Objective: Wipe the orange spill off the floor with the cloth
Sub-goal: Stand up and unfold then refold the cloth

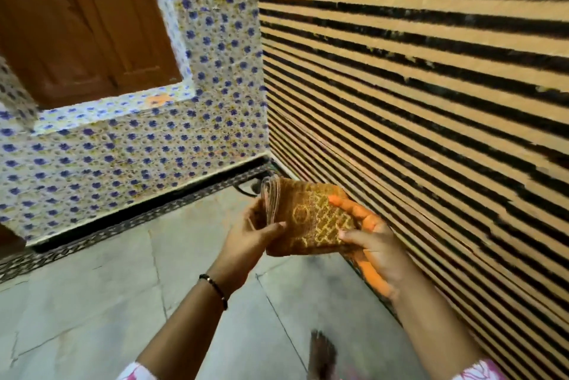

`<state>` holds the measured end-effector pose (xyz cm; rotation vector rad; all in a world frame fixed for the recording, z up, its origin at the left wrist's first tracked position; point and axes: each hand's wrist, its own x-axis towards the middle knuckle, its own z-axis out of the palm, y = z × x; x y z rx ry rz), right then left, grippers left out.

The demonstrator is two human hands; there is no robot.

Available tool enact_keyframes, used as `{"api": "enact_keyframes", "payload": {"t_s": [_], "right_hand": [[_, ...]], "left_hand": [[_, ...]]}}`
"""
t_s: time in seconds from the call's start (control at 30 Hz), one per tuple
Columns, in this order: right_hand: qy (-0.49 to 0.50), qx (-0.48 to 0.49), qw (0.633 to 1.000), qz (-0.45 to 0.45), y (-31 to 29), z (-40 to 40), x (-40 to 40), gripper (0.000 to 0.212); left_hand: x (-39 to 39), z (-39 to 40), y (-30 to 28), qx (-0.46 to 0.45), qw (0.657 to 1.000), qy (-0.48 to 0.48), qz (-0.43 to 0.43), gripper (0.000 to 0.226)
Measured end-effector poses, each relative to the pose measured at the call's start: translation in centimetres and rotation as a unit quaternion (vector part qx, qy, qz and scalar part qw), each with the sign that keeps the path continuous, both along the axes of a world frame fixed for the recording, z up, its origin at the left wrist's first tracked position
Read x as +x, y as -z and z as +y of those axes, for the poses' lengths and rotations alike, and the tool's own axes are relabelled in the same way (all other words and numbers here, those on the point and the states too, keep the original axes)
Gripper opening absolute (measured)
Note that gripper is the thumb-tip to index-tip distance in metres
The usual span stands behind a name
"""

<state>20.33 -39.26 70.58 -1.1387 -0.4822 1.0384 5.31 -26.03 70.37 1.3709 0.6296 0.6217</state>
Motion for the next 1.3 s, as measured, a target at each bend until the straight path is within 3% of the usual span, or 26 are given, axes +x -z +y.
{"api": "enact_keyframes", "payload": {"t_s": [0.23, 0.37, 0.73, 0.87, 1.07, 1.3], "right_hand": [[0.139, -0.071, 0.988, -0.002, 2.4, -16.5, -0.9, 0.057], [0.215, -0.082, 0.973, 0.021, 4.1, -26.2, -0.7, 0.057], [0.298, -0.128, 0.946, 0.029, 9.1, -55.5, 3.3, 0.055], [0.361, -0.151, 0.919, 0.045, 10.7, -65.6, 4.0, 0.044], [0.439, -0.193, 0.874, 0.081, 14.2, -75.8, 3.4, 0.052], [0.457, -0.311, 0.830, 0.074, 23.1, -82.4, 4.7, 0.050]], "left_hand": [[3.2, -12.9, 2.9, 0.016, 0.983, 0.179, 0.034, 0.052], [5.6, -21.7, 4.4, -0.003, 0.966, 0.256, 0.040, 0.049], [13.4, -49.0, 10.7, -0.061, 0.934, 0.344, 0.075, 0.047], [15.6, -59.1, 12.1, -0.075, 0.914, 0.389, 0.092, 0.048], [17.8, -69.2, 15.1, -0.100, 0.874, 0.450, 0.155, 0.040], [22.0, -76.8, 25.2, -0.092, 0.830, 0.481, 0.268, 0.031]]}}
